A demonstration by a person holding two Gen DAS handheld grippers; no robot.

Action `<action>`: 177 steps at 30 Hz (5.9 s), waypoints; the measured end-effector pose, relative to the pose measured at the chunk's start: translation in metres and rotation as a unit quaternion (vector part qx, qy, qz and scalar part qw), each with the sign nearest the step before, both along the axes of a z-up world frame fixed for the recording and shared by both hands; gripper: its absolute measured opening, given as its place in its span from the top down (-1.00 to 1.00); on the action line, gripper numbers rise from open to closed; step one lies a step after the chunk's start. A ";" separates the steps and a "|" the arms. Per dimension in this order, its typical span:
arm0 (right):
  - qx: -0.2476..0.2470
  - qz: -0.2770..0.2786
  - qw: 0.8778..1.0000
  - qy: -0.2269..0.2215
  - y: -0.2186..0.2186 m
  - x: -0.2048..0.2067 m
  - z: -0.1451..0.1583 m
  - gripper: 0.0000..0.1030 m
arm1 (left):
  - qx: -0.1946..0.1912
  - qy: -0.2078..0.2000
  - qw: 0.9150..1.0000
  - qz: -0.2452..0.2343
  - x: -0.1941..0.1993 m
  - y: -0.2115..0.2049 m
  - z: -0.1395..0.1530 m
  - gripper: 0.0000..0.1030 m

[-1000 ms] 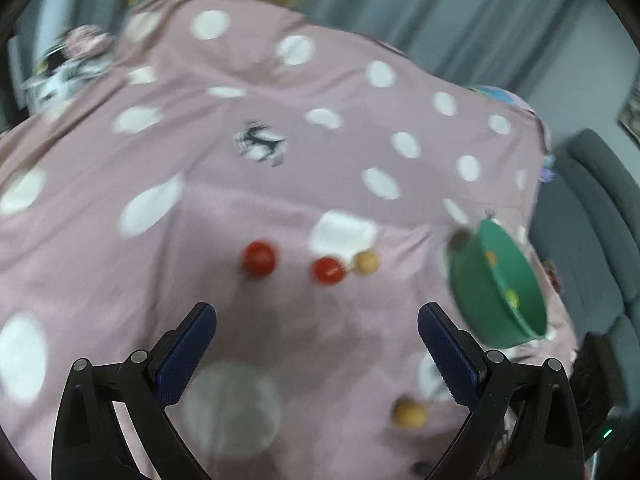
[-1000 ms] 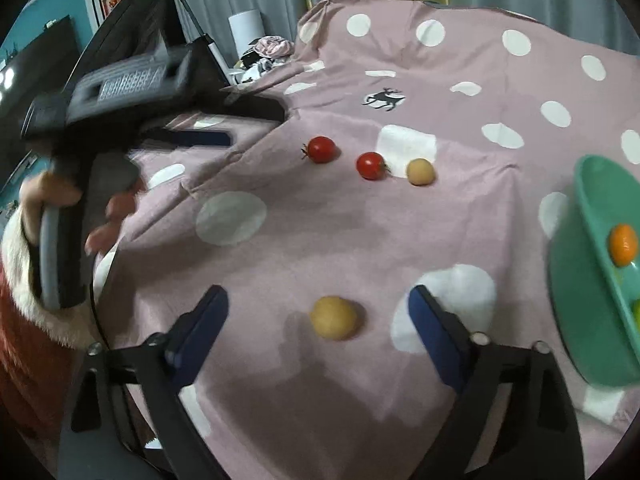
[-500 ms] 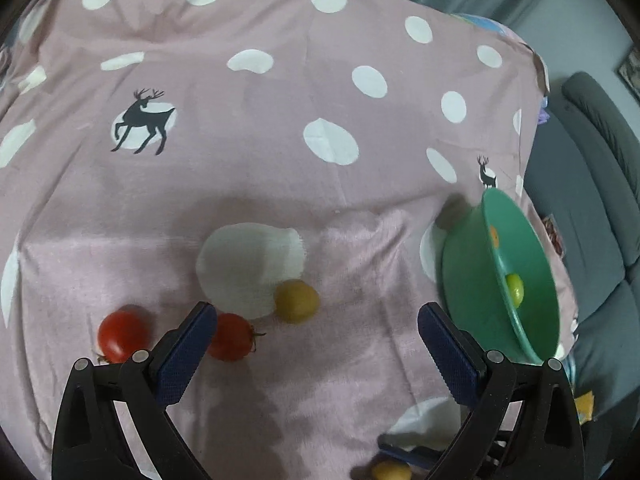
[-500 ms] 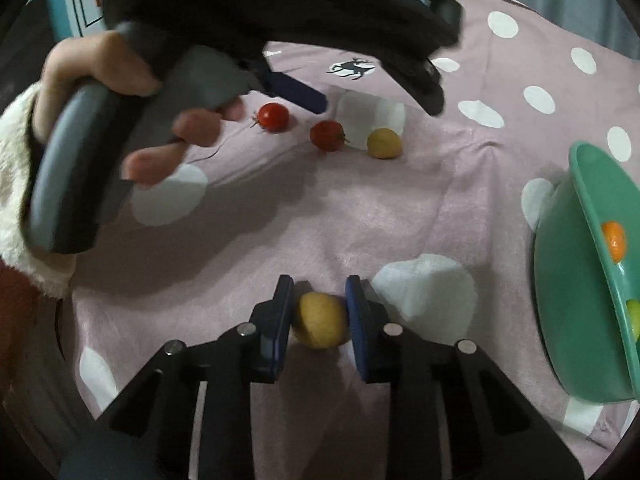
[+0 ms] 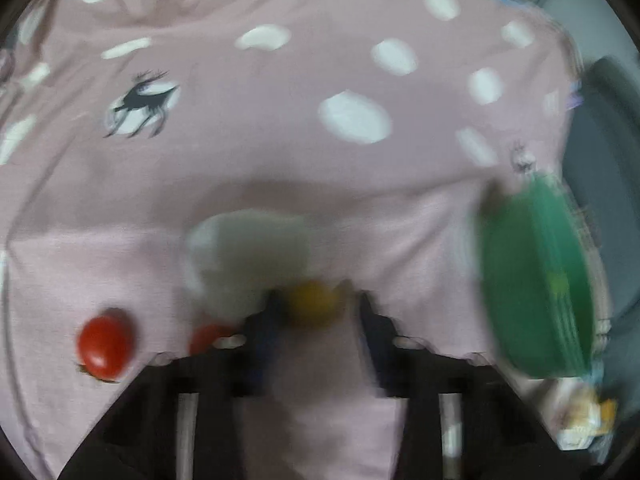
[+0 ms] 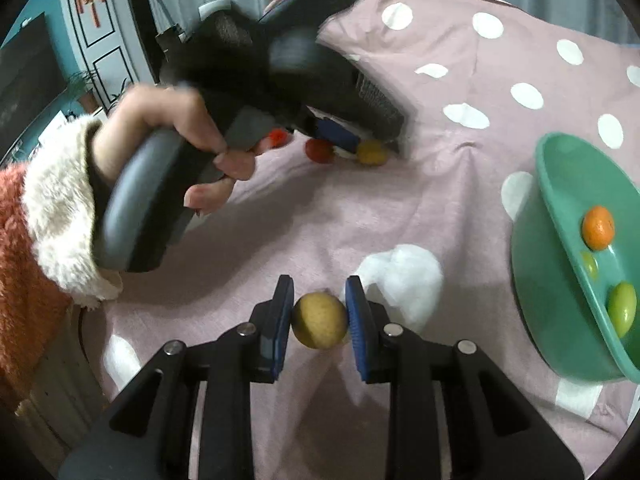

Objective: Organize fruits
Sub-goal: 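Grasp a small yellow fruit with the right gripper while the left gripper grasps another, then lower both yellow fruits into the teal bowl and open both grippers, then grasp a cherry tomato with the left gripper while the right gripper grasps the last one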

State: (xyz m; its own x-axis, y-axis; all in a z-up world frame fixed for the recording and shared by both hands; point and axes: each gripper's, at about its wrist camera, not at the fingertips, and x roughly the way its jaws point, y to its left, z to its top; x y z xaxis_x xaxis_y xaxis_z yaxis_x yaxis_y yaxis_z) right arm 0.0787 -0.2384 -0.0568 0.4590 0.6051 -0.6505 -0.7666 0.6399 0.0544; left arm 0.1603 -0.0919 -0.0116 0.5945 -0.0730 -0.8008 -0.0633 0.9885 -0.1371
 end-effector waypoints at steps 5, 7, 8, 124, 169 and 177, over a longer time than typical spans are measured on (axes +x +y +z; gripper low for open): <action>0.013 -0.012 1.000 0.006 -0.010 0.004 0.003 0.47 | -0.009 -0.006 1.000 0.002 0.002 0.005 -0.003 0.43; 0.018 -0.013 1.000 0.001 -0.013 0.001 0.007 0.47 | -0.003 -0.006 1.000 0.006 0.001 0.004 -0.003 0.44; 0.022 -0.011 1.000 -0.002 -0.015 -0.001 0.007 0.47 | 0.002 -0.005 1.000 0.011 0.001 0.004 -0.002 0.45; -0.041 -0.002 0.999 0.024 0.116 0.091 0.018 -0.58 | -0.023 -0.038 0.998 0.048 -0.058 0.099 0.006 -0.98; -0.035 -0.033 0.999 -0.004 0.118 0.094 0.008 0.44 | 0.120 -0.076 0.990 0.023 -0.071 0.076 -0.012 0.43; -0.027 -0.030 0.999 -0.006 0.117 0.087 0.010 0.44 | 0.128 -0.071 0.989 0.035 -0.076 0.079 -0.008 0.43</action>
